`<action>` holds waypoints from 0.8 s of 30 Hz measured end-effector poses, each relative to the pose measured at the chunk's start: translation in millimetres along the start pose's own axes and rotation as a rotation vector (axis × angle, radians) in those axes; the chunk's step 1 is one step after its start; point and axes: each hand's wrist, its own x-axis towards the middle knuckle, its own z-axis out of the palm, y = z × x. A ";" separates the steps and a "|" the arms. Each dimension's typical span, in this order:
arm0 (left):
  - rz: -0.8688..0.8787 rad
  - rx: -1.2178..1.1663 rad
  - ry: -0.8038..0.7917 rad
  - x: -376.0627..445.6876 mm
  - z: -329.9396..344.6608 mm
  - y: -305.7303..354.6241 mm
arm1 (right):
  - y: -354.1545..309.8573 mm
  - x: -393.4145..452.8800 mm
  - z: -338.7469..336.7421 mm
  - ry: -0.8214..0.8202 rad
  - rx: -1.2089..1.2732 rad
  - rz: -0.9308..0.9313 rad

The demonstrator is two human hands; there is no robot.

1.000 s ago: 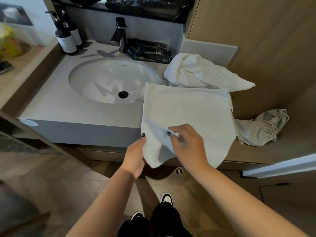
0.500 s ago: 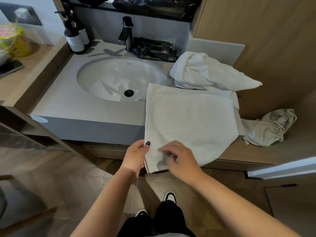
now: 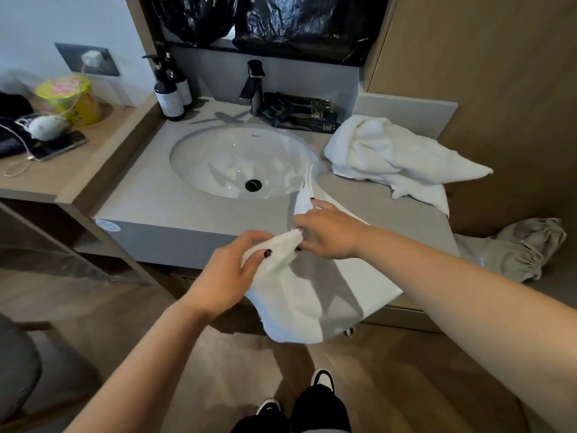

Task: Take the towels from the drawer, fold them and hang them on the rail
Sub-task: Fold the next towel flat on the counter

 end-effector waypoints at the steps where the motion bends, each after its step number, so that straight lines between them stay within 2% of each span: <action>1: 0.009 0.015 0.016 2.6 -10.2 2.2 | 3.5 -7.0 -6.2 0.080 0.061 0.035; 3: 0.042 0.059 0.031 10.4 -25.8 8.3 | 10.7 -23.1 -16.8 0.243 0.092 0.080; 7: 0.090 0.157 0.034 30.1 -44.1 27.6 | 15.4 -59.0 -28.1 0.495 -0.142 -0.023; 9: 0.183 0.219 0.049 41.5 -50.4 39.0 | 15.6 -75.5 -40.2 0.577 -0.169 0.013; 16: 0.456 0.318 0.134 83.8 -67.0 81.2 | 19.8 -134.4 -83.3 0.547 -0.336 -0.069; 20: 0.571 0.305 0.155 102.3 -66.9 106.8 | 22.1 -161.4 -91.0 0.546 -0.214 0.176; 24: 0.614 0.301 0.164 115.4 -66.5 119.5 | 25.7 -192.8 -86.3 0.568 -0.253 0.272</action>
